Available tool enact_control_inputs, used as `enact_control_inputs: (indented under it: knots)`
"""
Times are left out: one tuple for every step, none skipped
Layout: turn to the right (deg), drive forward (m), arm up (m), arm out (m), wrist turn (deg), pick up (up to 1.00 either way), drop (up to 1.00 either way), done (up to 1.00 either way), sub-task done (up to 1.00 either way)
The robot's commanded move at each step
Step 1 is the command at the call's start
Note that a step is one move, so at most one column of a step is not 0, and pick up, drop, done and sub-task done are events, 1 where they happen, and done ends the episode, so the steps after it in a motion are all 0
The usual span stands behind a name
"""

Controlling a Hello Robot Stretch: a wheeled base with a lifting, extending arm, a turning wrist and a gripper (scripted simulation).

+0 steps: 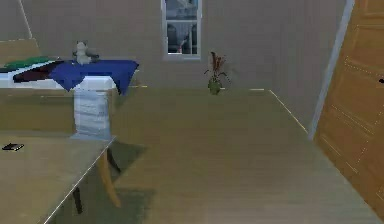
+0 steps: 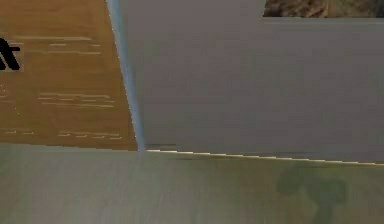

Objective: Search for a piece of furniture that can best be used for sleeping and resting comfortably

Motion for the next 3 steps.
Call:
enact_control_inputs:
  knots:
    - [0.0, 1.00, 0.00, 0.00, 0.0, 0.00, 0.00, 0.00, 0.00]
    - [6.0, 0.00, 0.00, 0.00, 0.0, 0.00, 0.00, 0.00, 0.00]
    - [0.0, 0.50, 0.00, 0.00, 0.0, 0.00, 0.00, 0.00, 0.00]
